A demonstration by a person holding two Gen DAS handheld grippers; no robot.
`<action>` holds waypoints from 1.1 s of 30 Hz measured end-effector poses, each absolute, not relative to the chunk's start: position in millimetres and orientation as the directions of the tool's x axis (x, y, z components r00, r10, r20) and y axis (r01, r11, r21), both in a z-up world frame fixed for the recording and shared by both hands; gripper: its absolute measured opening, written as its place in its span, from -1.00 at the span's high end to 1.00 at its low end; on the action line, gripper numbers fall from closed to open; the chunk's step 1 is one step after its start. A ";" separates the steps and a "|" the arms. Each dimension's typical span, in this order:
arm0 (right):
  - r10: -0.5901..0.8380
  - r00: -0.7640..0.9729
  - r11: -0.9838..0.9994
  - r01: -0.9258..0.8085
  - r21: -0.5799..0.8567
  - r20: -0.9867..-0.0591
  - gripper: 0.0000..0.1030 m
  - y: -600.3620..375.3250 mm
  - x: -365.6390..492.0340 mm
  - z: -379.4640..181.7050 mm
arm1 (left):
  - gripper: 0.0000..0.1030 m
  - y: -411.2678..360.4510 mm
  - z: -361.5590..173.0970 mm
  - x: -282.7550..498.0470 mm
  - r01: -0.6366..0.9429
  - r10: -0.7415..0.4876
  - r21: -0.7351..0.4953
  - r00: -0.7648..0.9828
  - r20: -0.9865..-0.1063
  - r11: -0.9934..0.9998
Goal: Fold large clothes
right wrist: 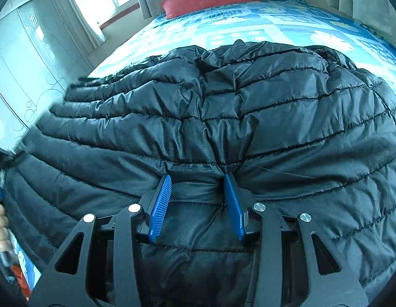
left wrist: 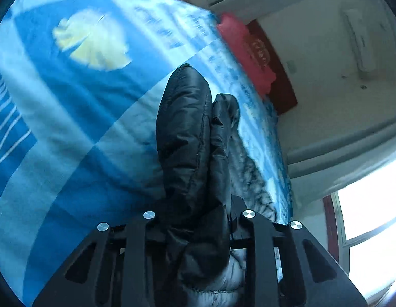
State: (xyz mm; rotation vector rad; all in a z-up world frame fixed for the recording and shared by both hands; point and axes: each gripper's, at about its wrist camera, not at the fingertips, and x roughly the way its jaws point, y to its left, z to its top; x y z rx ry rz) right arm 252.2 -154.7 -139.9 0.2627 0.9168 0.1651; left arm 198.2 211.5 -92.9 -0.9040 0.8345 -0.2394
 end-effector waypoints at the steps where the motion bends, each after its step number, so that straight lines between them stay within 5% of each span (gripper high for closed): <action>1: 0.261 0.603 0.952 -0.032 0.304 -0.754 0.19 -157.4 250.8 -136.9 | 0.45 205.3 -82.0 195.4 -0.134 -0.501 -0.762 0.679 -0.537 0.634; 17: 0.241 0.669 0.934 0.036 0.354 -0.703 0.14 -267.2 166.7 -83.7 | 0.46 33.9 37.1 175.3 0.108 -0.487 -0.592 0.695 -0.529 0.798; 33: 0.095 0.677 0.905 0.246 0.346 -0.730 0.03 -384.4 92.5 -110.8 | 0.47 -163.3 -53.6 188.7 0.216 -0.528 -0.493 0.515 -0.676 0.843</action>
